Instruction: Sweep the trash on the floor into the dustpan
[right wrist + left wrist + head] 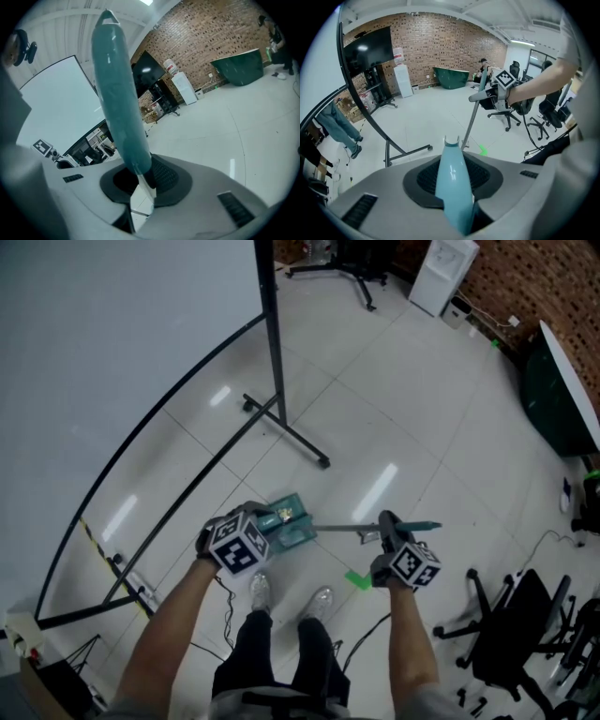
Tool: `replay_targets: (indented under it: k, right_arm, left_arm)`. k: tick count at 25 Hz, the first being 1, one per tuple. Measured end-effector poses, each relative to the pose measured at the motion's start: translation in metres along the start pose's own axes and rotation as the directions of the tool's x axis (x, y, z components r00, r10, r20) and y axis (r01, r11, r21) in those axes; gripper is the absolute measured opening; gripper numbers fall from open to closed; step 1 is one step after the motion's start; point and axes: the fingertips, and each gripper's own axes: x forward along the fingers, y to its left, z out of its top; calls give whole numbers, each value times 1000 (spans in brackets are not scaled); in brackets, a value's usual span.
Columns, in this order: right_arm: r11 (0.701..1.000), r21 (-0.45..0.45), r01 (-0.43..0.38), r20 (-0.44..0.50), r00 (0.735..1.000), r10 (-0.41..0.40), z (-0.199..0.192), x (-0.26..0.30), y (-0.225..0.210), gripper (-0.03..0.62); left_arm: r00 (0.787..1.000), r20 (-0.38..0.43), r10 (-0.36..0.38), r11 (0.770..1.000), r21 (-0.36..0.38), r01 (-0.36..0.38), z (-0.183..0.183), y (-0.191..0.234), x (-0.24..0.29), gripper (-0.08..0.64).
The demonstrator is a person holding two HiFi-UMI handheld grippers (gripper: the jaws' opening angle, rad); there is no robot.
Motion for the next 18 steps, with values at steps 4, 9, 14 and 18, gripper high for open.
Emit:
replay_targets:
  k: [4,9,14,18]
  right_arm:
    - [999,-42,10,58,998,-7,28,-16,10,52]
    - [992,-123,13,105,994,0,53,-42,29,51]
    - [980,-182,83,193,980,-47,86,-86,35,51]
    - [972,-174,161,256,960,-113,108,-122,2,51]
  left_arm:
    - [1000,10,5,1000,2,-5,2,4,-1,112]
    - [1000,19,-11,999,38,10,17,-2,-2,112]
    - [999,11,-49,993,107,47,46,-18,3,112]
    - [997,4,-74,982,172,72,86,-39,26,112]
